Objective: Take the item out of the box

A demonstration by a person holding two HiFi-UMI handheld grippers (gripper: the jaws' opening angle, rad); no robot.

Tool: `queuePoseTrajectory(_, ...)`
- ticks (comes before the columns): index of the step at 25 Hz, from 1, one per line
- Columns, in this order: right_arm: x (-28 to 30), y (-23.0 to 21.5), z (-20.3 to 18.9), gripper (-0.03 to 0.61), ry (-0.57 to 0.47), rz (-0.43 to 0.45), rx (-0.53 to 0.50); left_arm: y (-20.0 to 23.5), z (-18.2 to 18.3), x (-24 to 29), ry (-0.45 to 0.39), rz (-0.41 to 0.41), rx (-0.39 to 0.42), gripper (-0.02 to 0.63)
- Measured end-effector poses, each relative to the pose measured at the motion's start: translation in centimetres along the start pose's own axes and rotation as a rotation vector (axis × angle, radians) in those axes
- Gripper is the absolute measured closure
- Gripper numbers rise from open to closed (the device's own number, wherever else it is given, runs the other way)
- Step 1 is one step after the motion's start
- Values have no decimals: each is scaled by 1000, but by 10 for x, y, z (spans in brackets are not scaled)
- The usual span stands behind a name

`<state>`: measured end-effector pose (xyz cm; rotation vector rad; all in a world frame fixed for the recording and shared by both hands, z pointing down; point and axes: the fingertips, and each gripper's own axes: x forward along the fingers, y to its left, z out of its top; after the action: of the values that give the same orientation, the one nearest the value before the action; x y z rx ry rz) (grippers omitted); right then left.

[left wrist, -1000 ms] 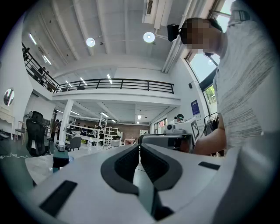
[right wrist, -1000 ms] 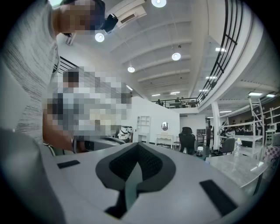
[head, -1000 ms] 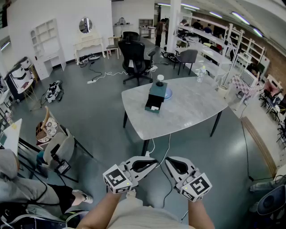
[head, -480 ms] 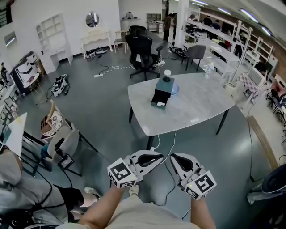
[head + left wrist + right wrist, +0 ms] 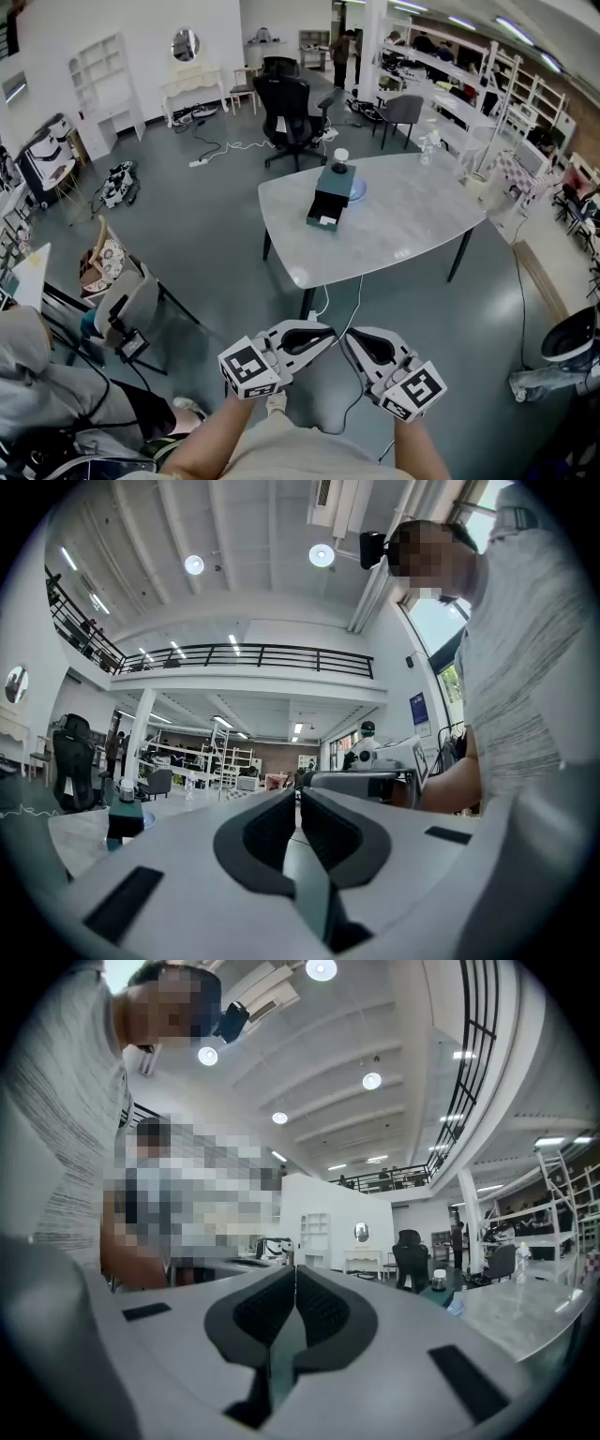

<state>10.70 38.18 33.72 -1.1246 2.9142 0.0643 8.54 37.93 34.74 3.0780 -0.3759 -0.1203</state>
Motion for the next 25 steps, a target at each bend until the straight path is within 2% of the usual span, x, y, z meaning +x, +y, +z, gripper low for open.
queuePoseTrajectory(6,-5,-6,-14,560,12,-17,-3,-2,-14,6,9,-8,5,592)
queuePoseTrajectory(11,15,-14,-19,558,21,-14,5,20,-16,5,6,-9,-1,592)
queuePoseTrajectory(17,60,-43,-25,558,35,-24,13,75,-16,5,-4,-12,-8,592)
queuePoseTrajectory(25,143,-99,-29,558,45,-42,9,178,-14,4,-3,-25,-16,593)
